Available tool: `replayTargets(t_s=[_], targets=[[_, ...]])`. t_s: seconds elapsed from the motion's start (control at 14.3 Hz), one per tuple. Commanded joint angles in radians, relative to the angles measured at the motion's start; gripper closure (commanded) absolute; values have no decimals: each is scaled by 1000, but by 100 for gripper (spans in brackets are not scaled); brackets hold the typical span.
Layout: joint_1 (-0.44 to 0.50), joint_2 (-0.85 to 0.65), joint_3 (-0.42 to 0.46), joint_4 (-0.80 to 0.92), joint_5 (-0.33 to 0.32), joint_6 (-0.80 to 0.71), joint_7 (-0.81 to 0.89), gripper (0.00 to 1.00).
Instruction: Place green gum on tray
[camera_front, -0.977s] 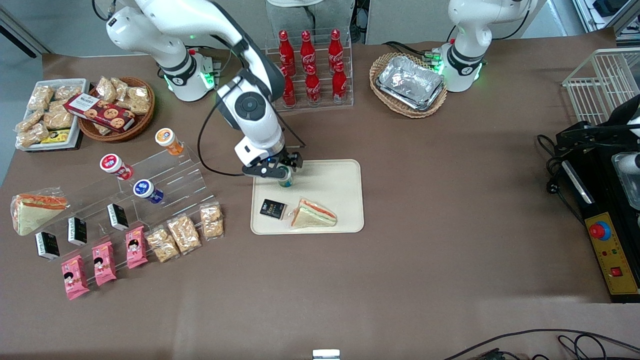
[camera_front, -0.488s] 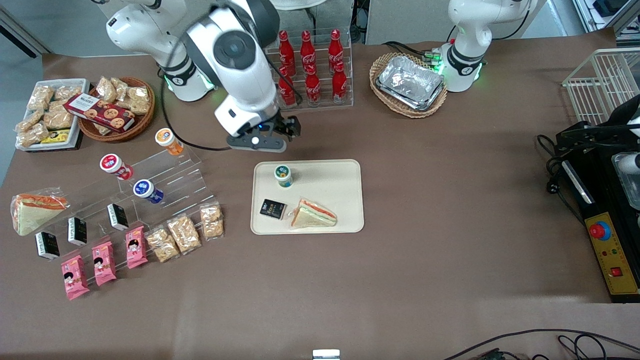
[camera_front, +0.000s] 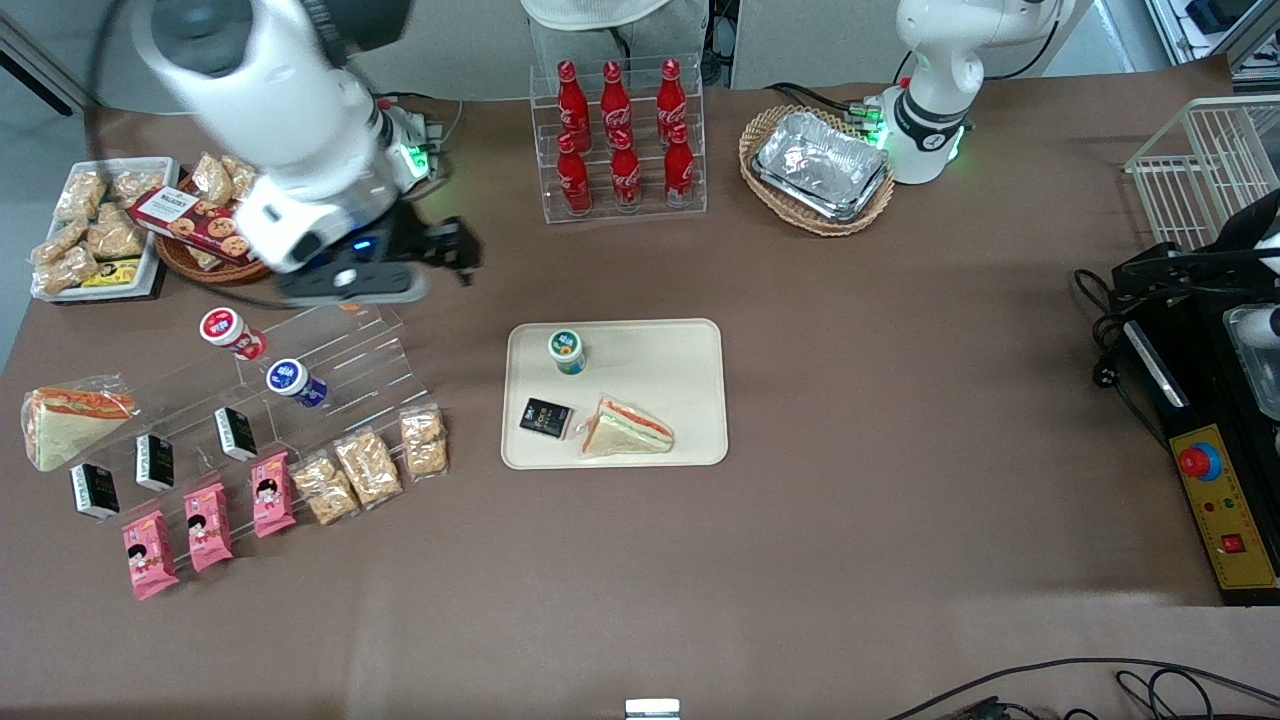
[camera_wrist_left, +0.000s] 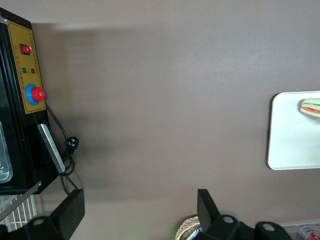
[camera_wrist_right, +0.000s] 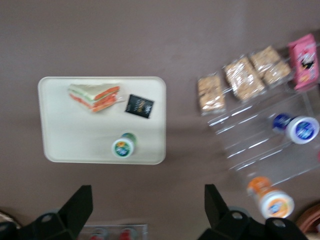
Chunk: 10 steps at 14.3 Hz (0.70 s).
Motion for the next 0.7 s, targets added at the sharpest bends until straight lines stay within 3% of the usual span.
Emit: replayTargets(t_s=[0.0, 0.21, 0.49, 0.63], targets=[[-149, -40, -12, -31, -7, -14, -289, 0], [-341, -45, 23, -28, -5, -45, -542, 0], [-683, -43, 280, -22, -5, -50, -578, 0], [-704, -42, 295, -22, -4, -48, -573, 0]])
